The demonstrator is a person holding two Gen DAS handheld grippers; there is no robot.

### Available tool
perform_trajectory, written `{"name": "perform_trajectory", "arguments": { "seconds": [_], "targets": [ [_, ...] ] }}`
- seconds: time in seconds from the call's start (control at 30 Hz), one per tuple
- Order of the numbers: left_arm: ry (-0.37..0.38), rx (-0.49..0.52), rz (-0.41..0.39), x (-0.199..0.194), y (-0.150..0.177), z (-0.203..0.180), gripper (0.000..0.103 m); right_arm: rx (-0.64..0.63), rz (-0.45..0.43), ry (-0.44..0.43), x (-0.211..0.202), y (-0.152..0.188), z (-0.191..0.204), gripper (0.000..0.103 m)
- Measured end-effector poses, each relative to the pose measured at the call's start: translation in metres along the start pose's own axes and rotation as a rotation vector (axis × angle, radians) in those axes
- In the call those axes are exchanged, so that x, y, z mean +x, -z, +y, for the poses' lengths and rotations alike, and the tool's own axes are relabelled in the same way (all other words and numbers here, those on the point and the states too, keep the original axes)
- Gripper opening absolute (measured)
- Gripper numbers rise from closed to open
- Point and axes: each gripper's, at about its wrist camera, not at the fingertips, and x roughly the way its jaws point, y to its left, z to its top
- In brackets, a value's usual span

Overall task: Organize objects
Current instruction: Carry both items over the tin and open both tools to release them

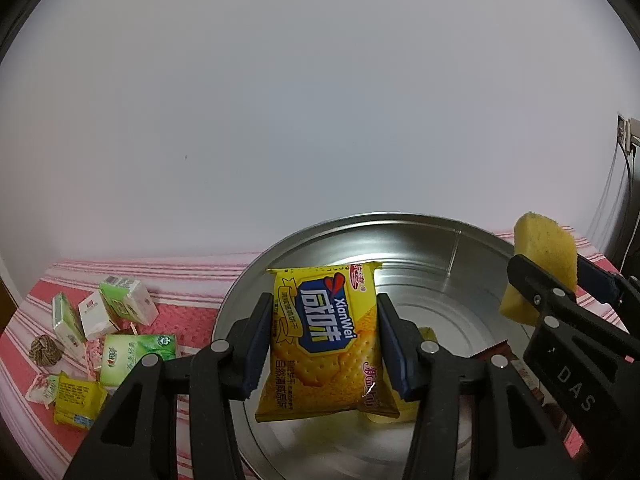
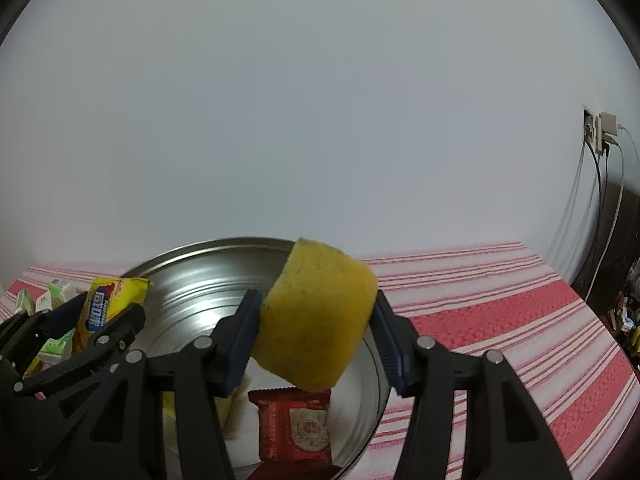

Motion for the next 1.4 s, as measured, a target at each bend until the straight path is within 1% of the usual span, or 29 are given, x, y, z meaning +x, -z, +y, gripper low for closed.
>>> {"name": "perform_trajectory", "arguments": {
  "seconds": [0.03, 0.07, 0.1, 0.37, 0.43, 0.63, 0.73, 0.77, 0.8, 0.83, 0.87, 0.9, 0.97, 1.0, 1.03, 1.07, 1.23, 1.27, 1.4],
  "targets": [
    [0.001, -0.006, 0.007, 0.002, 0.0, 0.002, 0.052, -0.004, 0.002, 0.001, -0.001, 0.0, 0.004, 0.055],
    [0.001, -0.011, 0.015, 0.003, 0.001, 0.004, 0.052, -0.008, 0.003, 0.003, -0.007, -0.004, -0.003, 0.055],
    [-0.003, -0.013, 0.02, 0.005, 0.001, 0.005, 0.052, -0.012, 0.005, 0.005, -0.008, -0.004, -0.001, 0.055],
    [-0.016, -0.011, 0.026, 0.013, 0.002, 0.013, 0.052, -0.014, 0.02, 0.002, -0.007, -0.005, 0.002, 0.055],
    [-0.022, -0.011, 0.029, 0.01, 0.004, 0.001, 0.052, -0.012, 0.025, -0.002, -0.006, -0.004, 0.003, 0.055],
    [-0.032, -0.013, 0.037, 0.013, 0.006, 0.004, 0.052, -0.008, 0.042, -0.009, -0.006, -0.001, 0.006, 0.056],
    [-0.007, -0.02, 0.042, 0.005, 0.008, 0.0, 0.054, -0.001, 0.037, -0.017, -0.006, -0.001, 0.003, 0.06],
    [0.005, -0.025, 0.043, 0.004, 0.008, 0.0, 0.056, 0.006, 0.03, -0.024, -0.006, -0.002, 0.0, 0.068],
    [0.012, -0.028, 0.04, 0.002, 0.007, 0.0, 0.063, 0.017, 0.021, -0.037, -0.009, -0.004, -0.001, 0.074],
    [0.011, -0.029, 0.032, 0.001, 0.005, 0.0, 0.074, 0.027, 0.006, -0.044, -0.013, -0.005, -0.001, 0.083],
    [0.003, -0.028, 0.021, 0.004, 0.003, 0.003, 0.079, 0.034, -0.012, -0.044, -0.017, -0.005, -0.001, 0.087],
    [-0.01, -0.027, 0.001, 0.0, 0.003, 0.003, 0.083, 0.037, -0.034, -0.039, -0.025, -0.005, 0.001, 0.088],
    [-0.04, -0.018, -0.033, -0.009, 0.001, 0.0, 0.086, 0.039, -0.061, -0.026, -0.03, -0.004, -0.002, 0.094],
    [-0.049, -0.014, -0.041, -0.011, 0.001, 0.0, 0.088, 0.045, -0.073, -0.017, -0.034, -0.004, -0.001, 0.095],
    [-0.054, -0.013, -0.046, -0.012, 0.001, 0.001, 0.089, 0.053, -0.078, -0.016, -0.03, -0.003, -0.01, 0.096],
    [-0.057, -0.012, -0.05, -0.014, 0.001, 0.002, 0.089, 0.061, -0.079, -0.015, -0.026, -0.007, -0.019, 0.096],
    [-0.084, -0.007, -0.067, -0.021, 0.004, 0.004, 0.089, 0.109, -0.074, -0.031, -0.026, -0.007, -0.032, 0.096],
    [-0.092, -0.005, -0.07, -0.022, 0.005, 0.006, 0.089, 0.121, -0.075, -0.037, -0.031, -0.01, -0.024, 0.096],
    [-0.108, -0.005, -0.072, -0.025, 0.008, 0.011, 0.089, 0.156, -0.076, -0.046, -0.03, -0.012, -0.029, 0.097]
  ]
}}
